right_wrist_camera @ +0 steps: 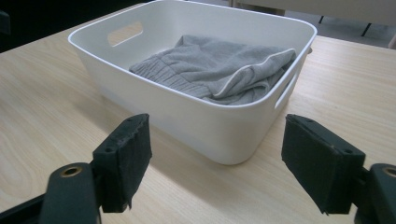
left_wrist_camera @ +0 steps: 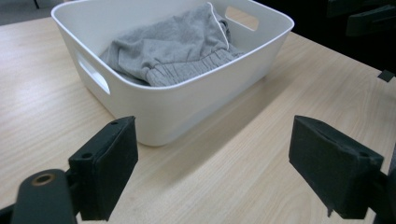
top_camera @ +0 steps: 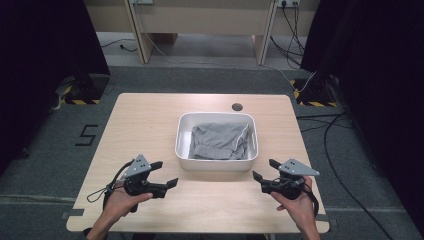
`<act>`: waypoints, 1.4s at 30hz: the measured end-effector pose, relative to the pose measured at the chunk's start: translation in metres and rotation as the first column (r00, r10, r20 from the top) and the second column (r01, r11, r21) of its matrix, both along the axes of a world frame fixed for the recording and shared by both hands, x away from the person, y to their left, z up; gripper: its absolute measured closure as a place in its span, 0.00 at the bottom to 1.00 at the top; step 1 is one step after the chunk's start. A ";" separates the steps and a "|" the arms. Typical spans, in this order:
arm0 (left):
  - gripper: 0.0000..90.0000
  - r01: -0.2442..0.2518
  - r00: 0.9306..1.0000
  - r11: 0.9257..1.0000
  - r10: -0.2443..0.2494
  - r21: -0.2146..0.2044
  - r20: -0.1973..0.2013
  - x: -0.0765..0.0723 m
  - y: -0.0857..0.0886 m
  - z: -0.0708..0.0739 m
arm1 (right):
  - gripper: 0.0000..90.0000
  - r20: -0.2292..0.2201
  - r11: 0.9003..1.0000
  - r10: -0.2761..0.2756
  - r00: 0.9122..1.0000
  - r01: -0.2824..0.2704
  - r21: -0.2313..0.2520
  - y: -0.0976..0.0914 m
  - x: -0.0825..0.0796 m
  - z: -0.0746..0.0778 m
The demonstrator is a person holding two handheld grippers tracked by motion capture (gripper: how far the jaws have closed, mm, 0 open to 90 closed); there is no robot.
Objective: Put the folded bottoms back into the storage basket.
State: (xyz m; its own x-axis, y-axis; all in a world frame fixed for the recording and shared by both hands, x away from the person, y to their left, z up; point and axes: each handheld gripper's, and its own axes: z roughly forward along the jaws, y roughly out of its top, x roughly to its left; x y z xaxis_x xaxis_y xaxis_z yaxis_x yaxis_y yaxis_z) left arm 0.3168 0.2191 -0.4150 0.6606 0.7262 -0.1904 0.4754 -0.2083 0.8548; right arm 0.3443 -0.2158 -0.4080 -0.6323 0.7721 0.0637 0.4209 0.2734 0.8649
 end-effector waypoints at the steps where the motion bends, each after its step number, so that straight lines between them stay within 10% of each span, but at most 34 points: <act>1: 0.17 0.000 1.000 1.000 0.000 0.003 -0.004 -0.001 0.000 -0.002 | 0.26 -0.005 1.000 0.004 1.000 -0.003 0.006 0.000 -0.001 -0.001; 42: 0.17 -0.067 0.990 0.992 0.079 0.107 -0.113 -0.039 0.035 -0.070 | 0.25 -0.101 0.996 -0.040 0.994 0.033 -0.079 -0.027 -0.040 -0.056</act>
